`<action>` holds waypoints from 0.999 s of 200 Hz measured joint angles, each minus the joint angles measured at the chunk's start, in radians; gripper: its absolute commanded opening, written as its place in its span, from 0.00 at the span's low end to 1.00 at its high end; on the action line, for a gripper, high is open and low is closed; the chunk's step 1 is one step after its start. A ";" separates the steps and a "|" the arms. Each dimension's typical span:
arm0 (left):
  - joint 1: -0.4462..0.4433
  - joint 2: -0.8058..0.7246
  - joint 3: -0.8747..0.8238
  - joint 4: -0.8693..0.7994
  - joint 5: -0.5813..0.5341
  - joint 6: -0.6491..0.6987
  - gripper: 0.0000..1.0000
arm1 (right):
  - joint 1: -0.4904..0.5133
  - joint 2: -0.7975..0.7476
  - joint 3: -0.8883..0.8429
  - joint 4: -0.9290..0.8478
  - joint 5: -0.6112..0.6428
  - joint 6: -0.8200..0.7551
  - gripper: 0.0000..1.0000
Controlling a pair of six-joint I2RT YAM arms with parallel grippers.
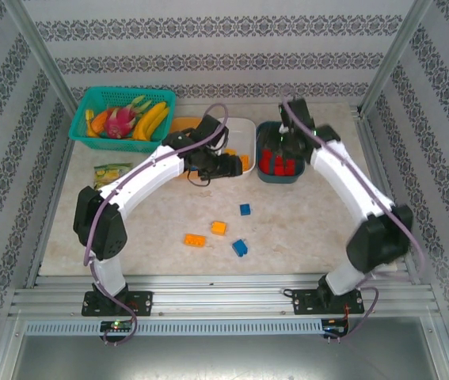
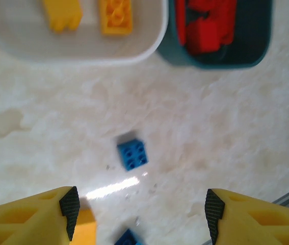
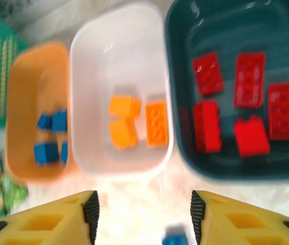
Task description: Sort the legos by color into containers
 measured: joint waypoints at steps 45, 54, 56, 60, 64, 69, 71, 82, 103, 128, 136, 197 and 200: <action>-0.081 0.085 -0.044 -0.006 -0.028 -0.010 0.70 | 0.056 -0.398 -0.471 0.031 -0.094 -0.060 0.65; -0.100 0.124 -0.023 -0.012 -0.040 -0.019 0.71 | 0.069 -0.461 -0.524 0.015 -0.119 -0.067 0.67; -0.105 0.133 -0.017 -0.014 -0.042 -0.022 0.71 | 0.075 -0.486 -0.543 0.010 -0.130 -0.073 0.67; -0.110 0.146 -0.009 -0.015 -0.045 -0.027 0.72 | 0.078 -0.505 -0.555 0.003 -0.138 -0.074 0.67; -0.118 0.164 0.003 -0.019 -0.052 -0.033 0.72 | 0.082 -0.534 -0.569 -0.004 -0.152 -0.076 0.69; -0.126 0.185 0.016 -0.022 -0.059 -0.040 0.73 | 0.089 -0.567 -0.586 -0.008 -0.169 -0.077 0.69; -0.128 0.192 0.021 -0.024 -0.059 -0.043 0.73 | 0.089 -0.574 -0.588 -0.009 -0.172 -0.078 0.69; -0.140 0.236 0.057 -0.040 -0.074 -0.060 0.74 | 0.093 -0.645 -0.611 -0.025 -0.207 -0.081 0.69; -0.153 0.303 0.124 -0.067 -0.090 -0.089 0.74 | 0.095 -0.727 -0.632 -0.041 -0.254 -0.080 0.68; -0.161 0.363 0.192 -0.092 -0.104 -0.117 0.71 | 0.095 -0.770 -0.664 -0.059 -0.287 -0.080 0.68; -0.164 0.384 0.216 -0.105 -0.106 -0.127 0.70 | 0.095 -0.775 -0.669 -0.071 -0.291 -0.080 0.68; -0.185 0.498 0.306 -0.183 -0.111 -0.175 0.62 | 0.095 -0.792 -0.670 -0.116 -0.300 -0.085 0.68; -0.186 0.502 0.308 -0.187 -0.113 -0.177 0.62 | 0.095 -0.792 -0.670 -0.117 -0.301 -0.085 0.68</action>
